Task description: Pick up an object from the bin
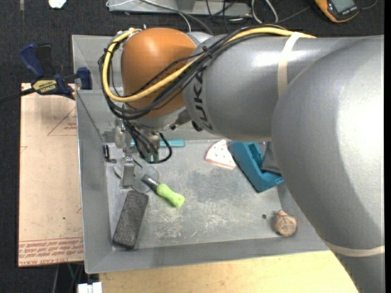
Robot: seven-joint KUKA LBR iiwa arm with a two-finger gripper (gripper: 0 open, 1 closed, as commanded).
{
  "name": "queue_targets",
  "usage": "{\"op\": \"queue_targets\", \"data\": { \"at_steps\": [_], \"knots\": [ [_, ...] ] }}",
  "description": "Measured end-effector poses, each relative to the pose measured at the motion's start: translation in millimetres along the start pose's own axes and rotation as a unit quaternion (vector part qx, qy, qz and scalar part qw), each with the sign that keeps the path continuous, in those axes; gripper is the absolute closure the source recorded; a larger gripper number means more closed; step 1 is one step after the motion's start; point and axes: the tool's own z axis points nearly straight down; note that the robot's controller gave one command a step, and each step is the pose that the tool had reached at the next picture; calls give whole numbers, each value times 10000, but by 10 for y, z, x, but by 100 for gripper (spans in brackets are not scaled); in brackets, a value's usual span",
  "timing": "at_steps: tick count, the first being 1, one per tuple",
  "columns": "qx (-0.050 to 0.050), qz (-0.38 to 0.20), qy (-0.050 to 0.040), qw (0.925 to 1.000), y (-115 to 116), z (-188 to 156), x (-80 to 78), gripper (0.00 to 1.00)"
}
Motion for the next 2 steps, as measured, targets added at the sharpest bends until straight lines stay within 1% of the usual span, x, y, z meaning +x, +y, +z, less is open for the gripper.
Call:
{"op": "queue_targets", "data": {
  "at_steps": [1, 2],
  "knots": [
    [-8, 20, -35, 10000, -15, -50, -13, 0],
    [-3, 36, 14, 10000, -89, 445, 484, 0]
  ]
}}
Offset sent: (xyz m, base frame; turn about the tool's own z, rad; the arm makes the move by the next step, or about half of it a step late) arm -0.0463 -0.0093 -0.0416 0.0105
